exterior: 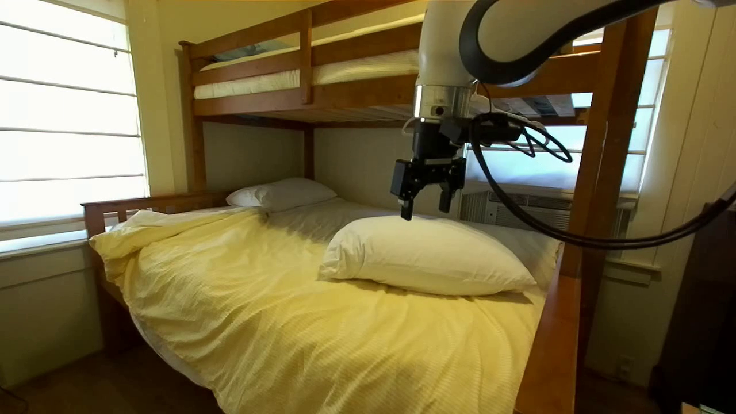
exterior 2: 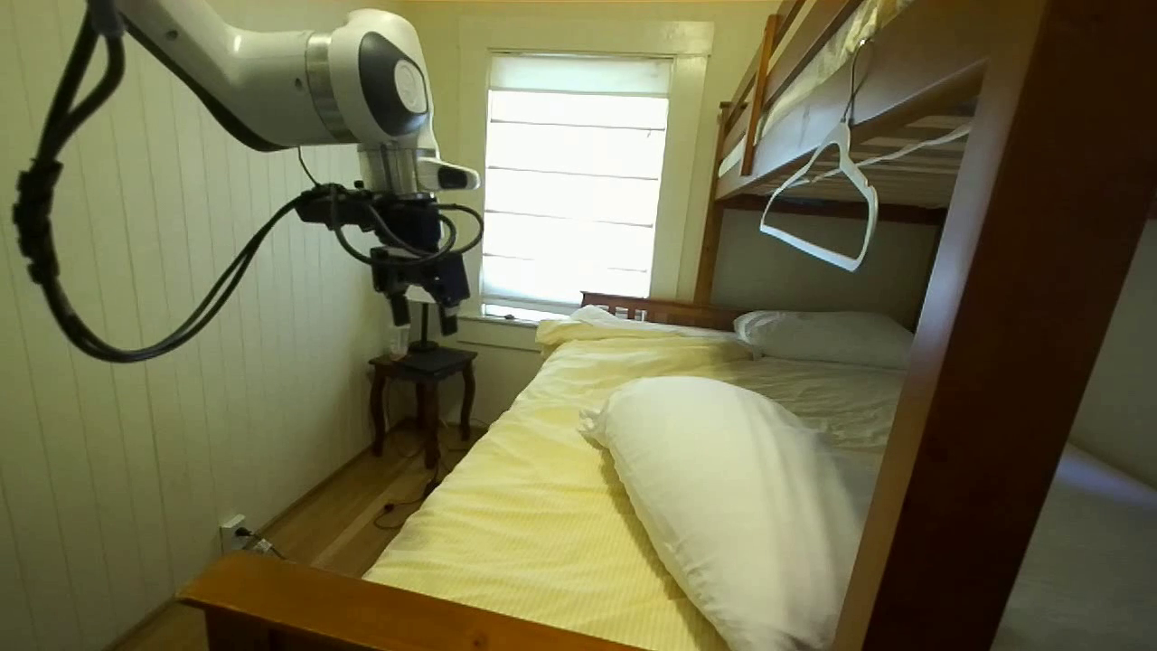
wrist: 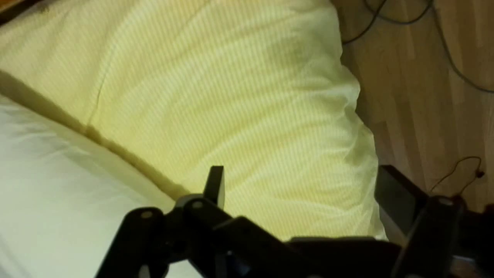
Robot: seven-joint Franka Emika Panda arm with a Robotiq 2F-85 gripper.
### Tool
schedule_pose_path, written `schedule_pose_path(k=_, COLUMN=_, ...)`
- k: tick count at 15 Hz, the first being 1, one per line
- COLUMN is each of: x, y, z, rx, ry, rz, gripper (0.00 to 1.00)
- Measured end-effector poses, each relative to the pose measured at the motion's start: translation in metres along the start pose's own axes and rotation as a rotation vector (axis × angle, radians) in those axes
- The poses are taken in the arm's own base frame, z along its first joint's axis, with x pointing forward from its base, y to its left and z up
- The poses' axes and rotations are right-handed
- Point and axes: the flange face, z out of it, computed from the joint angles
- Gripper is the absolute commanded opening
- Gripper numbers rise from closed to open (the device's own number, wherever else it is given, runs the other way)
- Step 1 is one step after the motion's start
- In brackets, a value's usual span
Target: Put the coat hanger on the bed
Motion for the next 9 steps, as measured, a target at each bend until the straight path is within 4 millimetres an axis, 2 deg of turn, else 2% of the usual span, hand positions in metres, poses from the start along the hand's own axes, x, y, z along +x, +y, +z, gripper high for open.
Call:
schedule_pose_path(k=5, x=0.039, y=0.040, z=-0.031, rx=-0.172, ry=0.203, rz=-0.096, gripper=1.00)
schedule_pose_path(k=9, x=0.064, y=0.073, z=-0.058, rx=-0.277, ry=0.350, rz=-0.071, gripper=1.00)
